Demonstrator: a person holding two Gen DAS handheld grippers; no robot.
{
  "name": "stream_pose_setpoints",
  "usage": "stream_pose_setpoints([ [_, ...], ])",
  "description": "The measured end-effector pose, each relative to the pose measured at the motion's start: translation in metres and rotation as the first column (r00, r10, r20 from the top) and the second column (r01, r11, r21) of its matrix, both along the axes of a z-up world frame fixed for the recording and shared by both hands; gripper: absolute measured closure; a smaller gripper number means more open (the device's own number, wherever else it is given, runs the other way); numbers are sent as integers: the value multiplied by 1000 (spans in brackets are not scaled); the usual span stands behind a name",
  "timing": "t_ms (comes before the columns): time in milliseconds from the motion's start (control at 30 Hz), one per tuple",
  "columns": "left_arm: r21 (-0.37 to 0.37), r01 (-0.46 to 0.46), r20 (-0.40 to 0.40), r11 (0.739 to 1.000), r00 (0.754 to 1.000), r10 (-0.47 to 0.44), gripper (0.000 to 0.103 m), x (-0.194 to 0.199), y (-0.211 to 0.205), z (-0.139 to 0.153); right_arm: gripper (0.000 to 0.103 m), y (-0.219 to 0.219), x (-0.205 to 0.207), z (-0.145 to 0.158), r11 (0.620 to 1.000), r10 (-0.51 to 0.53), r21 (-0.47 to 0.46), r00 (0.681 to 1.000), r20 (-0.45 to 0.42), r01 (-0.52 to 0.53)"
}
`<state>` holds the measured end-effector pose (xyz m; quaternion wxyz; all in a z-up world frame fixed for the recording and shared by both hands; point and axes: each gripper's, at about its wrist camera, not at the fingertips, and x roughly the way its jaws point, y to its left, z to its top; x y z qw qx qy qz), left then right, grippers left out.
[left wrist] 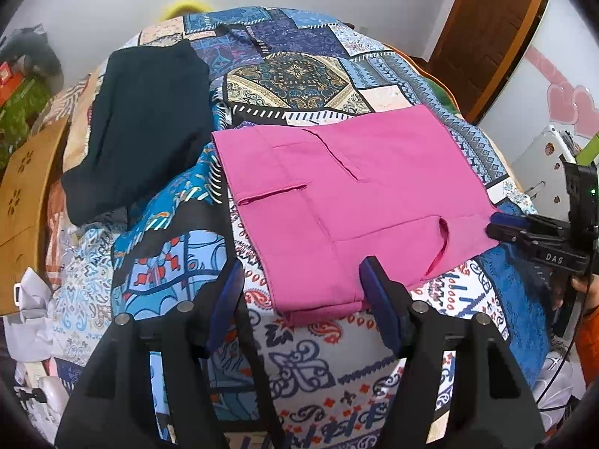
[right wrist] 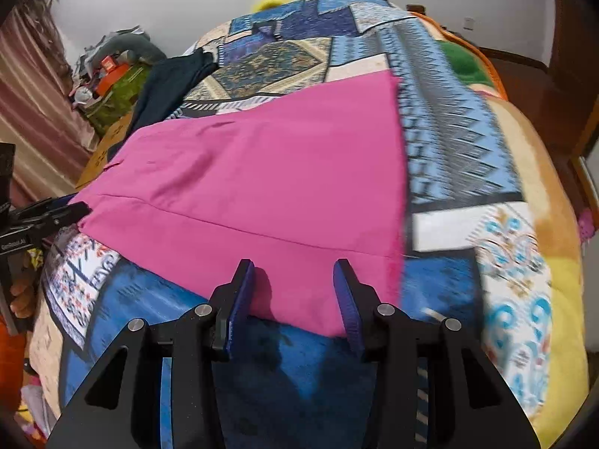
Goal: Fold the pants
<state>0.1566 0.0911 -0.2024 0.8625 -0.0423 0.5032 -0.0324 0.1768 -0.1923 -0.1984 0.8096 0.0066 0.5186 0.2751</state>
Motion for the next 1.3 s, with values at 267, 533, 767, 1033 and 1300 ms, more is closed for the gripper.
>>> stream_pose_setpoints([
  [267, -19, -9, -5, 1000, 1000, 9, 37, -8, 6, 4, 65, -20, -6, 3, 999, -33, -21, 999, 6, 33],
  [533, 9, -46, 29, 999, 999, 45, 37, -11, 17, 27, 63, -20, -2, 20, 998, -29, -49, 999, 38, 31],
  [767, 22, -109, 70, 994, 992, 107, 37, 22, 38, 44, 59, -16, 14, 53, 999, -23, -22, 989, 143, 26],
  [1033, 0, -135, 59, 991, 989, 135, 37, 70, 53, 38, 55, -5, 52, 69, 999, -29, -20, 974, 223, 34],
  [1300, -65, -142, -49, 988, 989, 139, 59, 111, 63, 2, 55, 4, 112, 47, 998, -49, -34, 981, 187, 56],
])
